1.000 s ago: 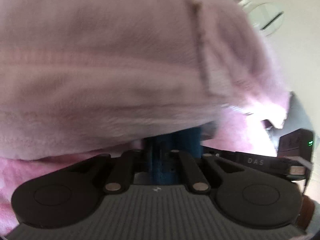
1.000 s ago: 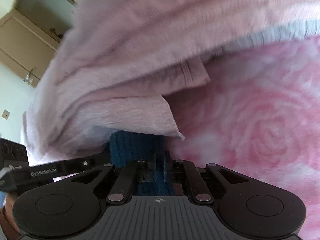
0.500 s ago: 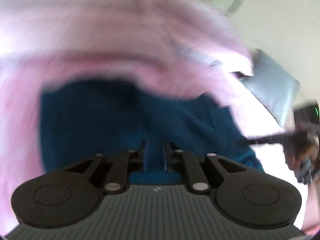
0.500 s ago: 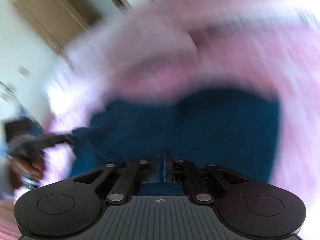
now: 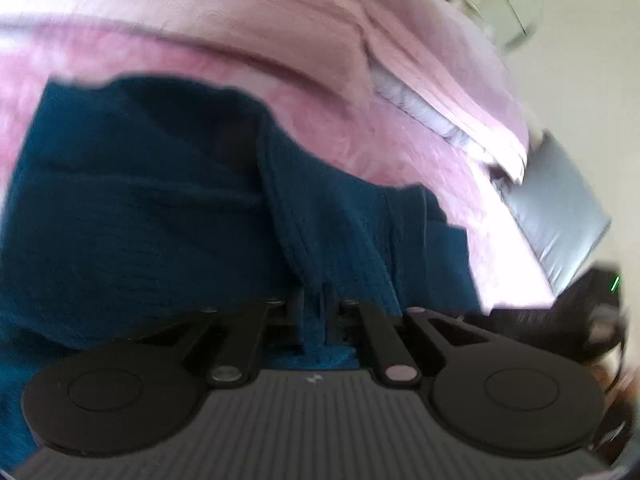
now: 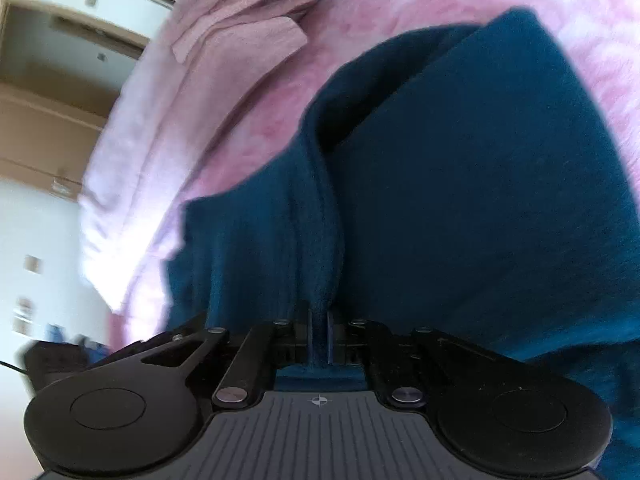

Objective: Fold clothes

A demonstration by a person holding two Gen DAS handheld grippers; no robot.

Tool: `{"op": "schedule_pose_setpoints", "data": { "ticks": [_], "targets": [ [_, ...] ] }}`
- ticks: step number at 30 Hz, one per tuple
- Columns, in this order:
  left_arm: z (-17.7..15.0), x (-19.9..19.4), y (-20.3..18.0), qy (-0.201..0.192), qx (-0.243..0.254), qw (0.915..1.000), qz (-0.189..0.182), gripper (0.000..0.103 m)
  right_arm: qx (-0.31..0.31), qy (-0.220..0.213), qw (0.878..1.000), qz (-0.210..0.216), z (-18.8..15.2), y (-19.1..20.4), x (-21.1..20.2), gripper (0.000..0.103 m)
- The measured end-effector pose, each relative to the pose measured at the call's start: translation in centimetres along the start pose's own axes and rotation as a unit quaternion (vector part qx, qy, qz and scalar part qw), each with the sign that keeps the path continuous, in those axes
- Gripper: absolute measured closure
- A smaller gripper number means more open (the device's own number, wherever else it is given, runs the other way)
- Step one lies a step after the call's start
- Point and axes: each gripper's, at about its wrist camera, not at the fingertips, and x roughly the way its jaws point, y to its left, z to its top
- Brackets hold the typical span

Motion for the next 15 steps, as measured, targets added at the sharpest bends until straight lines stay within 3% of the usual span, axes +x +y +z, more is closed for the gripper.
{"op": "schedule_pose_setpoints", "data": {
  "ticks": [2,7,8,9,11,13,15],
  "targets": [
    [-0.7,-0.7,0.5,-0.003,0.008,0.9998,0.017,0.098,-0.026,-0.031,0.999,-0.024,-0.3,-0.1,-1.6,0.098],
    [-2.1,-1.6,-0.3,-0.013,0.008,0.9977,0.067,0.090,-0.040,-0.008,0.999,-0.029,-0.6,-1.1,-1.3,0.098],
    [-2.0,-2.0,-0.8,-0.020,0.010,0.9967,0.079,0.088,-0.050,-0.010,0.998,-0.040,-0.5,-0.5,-1.6,0.096],
    [-1.9,-2.6,-1.4,-0.030,0.015,0.9949,0.095,0.087,-0.062,-0.017,0.997,-0.052,-0.4,0.0,-2.0,0.086],
    [-2.0,-3.9,-2.9,-0.059,0.041,0.9900,0.121,0.087,-0.101,-0.055,0.990,-0.084,-0.8,1.4,-3.4,0.084],
    [-2.0,-3.9,-4.1,-0.063,0.063,0.9895,0.114,0.087,-0.156,-0.087,0.978,-0.103,-1.7,2.7,-4.1,0.084],
    [-2.1,-3.3,-5.3,-0.056,0.085,0.9898,0.100,0.087,-0.207,-0.089,0.969,-0.102,-2.6,3.6,-3.7,0.084]
  ]
}}
